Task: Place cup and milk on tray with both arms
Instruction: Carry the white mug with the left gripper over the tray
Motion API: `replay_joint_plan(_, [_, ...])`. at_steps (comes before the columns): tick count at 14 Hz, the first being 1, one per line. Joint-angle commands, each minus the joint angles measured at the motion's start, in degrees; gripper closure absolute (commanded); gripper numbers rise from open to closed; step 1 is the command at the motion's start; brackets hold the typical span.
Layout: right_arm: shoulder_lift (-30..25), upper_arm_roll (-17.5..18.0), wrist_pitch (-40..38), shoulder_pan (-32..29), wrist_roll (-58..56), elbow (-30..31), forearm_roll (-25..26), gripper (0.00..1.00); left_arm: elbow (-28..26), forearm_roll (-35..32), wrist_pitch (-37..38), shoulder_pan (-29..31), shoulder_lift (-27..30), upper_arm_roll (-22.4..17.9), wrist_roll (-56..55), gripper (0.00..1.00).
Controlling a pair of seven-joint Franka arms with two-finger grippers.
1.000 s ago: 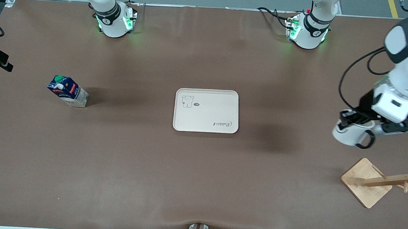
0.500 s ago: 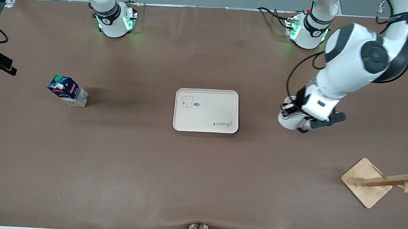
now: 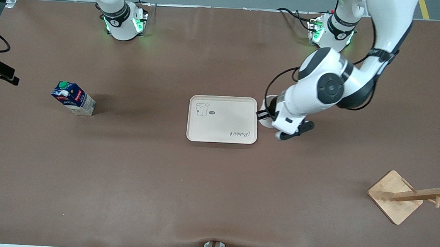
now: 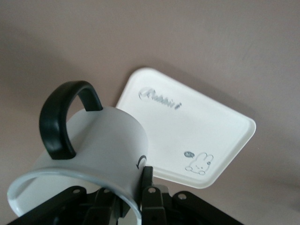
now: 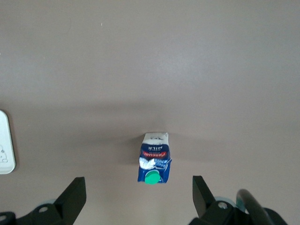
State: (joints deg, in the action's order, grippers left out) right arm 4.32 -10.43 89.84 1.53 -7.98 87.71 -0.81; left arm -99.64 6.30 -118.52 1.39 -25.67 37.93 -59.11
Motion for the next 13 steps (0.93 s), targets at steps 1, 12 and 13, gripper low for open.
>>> replay_joint_plan(1, [1.04,0.32,0.69,-0.66,-0.81,-0.61,0.37,0.0,5.32,0.29,1.36,-4.01,-6.22,-0.05,-4.7,1.0])
replay_joint_plan(12, [11.05,0.23,-0.45,-4.08,1.03,0.09,-1.31,0.0,6.83,-7.35,0.75,-15.78,-15.99,-6.09,-3.74,1.0])
replay_joint_plan(13, [11.84,0.23,-0.37,-4.08,2.43,0.01,-1.56,0.0,6.83,-7.36,0.66,-17.54,-16.08,-7.94,-3.56,1.0])
